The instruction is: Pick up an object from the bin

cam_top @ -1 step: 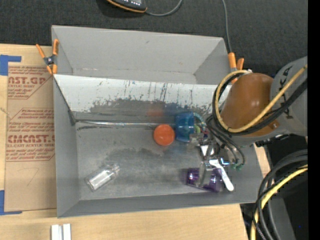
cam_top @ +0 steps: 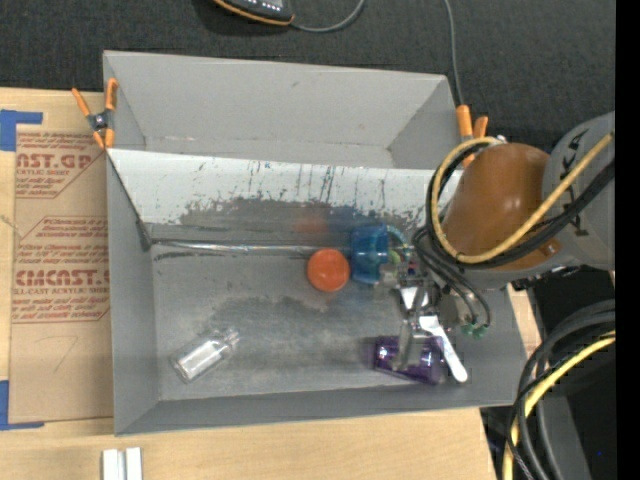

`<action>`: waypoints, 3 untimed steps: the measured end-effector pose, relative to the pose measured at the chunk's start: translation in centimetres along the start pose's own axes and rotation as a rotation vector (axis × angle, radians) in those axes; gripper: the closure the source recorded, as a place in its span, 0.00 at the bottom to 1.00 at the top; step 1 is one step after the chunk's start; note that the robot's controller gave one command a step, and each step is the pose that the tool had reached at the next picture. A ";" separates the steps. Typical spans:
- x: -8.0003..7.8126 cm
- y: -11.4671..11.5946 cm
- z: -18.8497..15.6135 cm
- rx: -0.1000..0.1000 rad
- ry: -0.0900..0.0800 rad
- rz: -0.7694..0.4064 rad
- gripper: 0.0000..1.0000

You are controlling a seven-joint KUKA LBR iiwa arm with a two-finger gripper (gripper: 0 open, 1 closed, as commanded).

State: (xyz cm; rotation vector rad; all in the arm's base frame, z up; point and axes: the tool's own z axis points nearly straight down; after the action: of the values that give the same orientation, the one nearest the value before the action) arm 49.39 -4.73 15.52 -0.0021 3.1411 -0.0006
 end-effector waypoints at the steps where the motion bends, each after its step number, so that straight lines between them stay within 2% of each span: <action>1: 1.5 -5.5 1.6 -0.001 0.003 -0.042 0.00; 2: 1.2 -4.1 3.4 -0.004 -0.001 0.094 0.00; 3: 1.5 -6.4 1.5 -0.001 0.001 0.177 0.00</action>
Offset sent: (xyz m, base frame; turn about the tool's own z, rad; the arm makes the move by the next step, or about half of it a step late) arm -0.0116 -0.0417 -0.0340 0.0947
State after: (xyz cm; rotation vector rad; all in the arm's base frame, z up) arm 47.92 -11.08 14.06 0.2758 3.1303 0.0010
